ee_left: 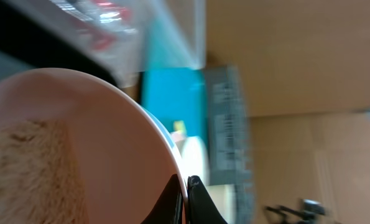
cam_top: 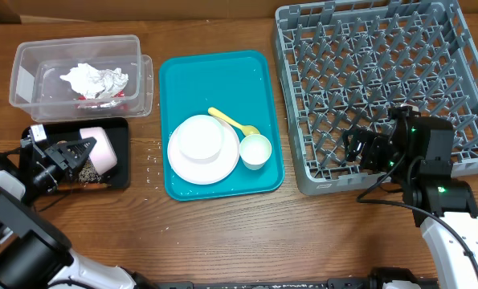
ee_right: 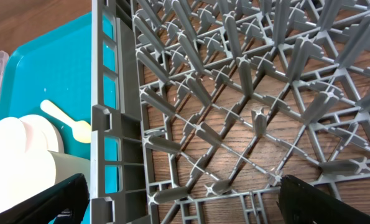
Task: Sort waste into correct bins and load items into the dishwasher
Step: 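Tip the pink bowl over the black tray to dump the rice, then place the empty pink bowl back on the teal tray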
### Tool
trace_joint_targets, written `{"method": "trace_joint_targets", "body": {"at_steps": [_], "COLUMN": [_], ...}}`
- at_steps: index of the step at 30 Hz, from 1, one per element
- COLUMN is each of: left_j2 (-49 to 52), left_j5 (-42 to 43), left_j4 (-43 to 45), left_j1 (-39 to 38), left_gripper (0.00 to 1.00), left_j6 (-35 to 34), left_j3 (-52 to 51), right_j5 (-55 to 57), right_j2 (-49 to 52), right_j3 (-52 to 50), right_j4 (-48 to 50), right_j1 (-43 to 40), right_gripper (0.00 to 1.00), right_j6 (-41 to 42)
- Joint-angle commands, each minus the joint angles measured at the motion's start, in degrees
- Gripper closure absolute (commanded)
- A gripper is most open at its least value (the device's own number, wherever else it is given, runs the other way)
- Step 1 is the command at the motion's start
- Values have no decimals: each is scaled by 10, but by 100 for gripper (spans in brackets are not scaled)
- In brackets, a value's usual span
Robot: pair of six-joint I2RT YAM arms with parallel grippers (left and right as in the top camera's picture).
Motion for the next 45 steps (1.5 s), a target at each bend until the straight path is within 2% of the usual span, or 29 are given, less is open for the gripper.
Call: {"method": "trace_joint_targets", "body": {"at_steps": [1, 5, 10, 15, 17, 20, 24, 28, 30, 31, 32, 34, 35, 38, 40, 45], "left_j2": [17, 16, 16, 16, 16, 1, -87, -206, -263, -291, -301, -294, -269, -184, -117, 3], "left_j5": [122, 122, 122, 121, 122, 122, 112, -14, -132, -237, -332, -443, -595, -777, -789, -782], "left_j4": [6, 6, 12, 58, 81, 85, 86, 103, 105, 118, 140, 150, 159, 203, 241, 316], "left_j1": [-1, -1, -1, -1, -1, -3, -28, -106, -185, -255, -339, -443, -539, -650, -681, -693], "left_gripper": [96, 96, 96, 96, 96, 96, 96, 96, 96, 96, 96, 94, 94, 96, 96, 96], "left_j6": [-24, -156, -240, -334, -356, -352, -298, -291, -265, -228, -138, -19, 36, 104, 144, 148], "left_j3": [1, 2, 4, 5, 6, 16, 43, 84, 99, 101, 101, 101, 101, 101, 101, 101], "right_j5": [-1, -2, -10, -10, -10, -10, -10, -10, -10, -10, -10, -10, -10, -10, -9, -10], "right_j2": [-2, -2, -2, -2, -2, -2, -2, -2, -2, -2, -2, -2, -2, -2, -2, -2], "right_j3": [12, 12, 12, 12, 12, 12, 12, 12, 12, 12, 12, 12, 12, 12, 12, 12], "right_j4": [3, 3, 4, 3, 3, 4, 10, 17, 16, 16, 16, 16, 15, 10, 6, 2], "right_j1": [0, 0, 0, 0, 0, 0, 0, 0, 0, 0, 0, 0, 0, 0, 0, 0], "right_gripper": [0, 0, 0, 0, 0, 0, 0, 0, 0, 0, 0, 0, 0, 0, 0, 0], "right_j6": [-2, -2, -2, -2, -2, -2, -2, -2, -2, -2, -2, -2, -2, -2, -2, -2]}}
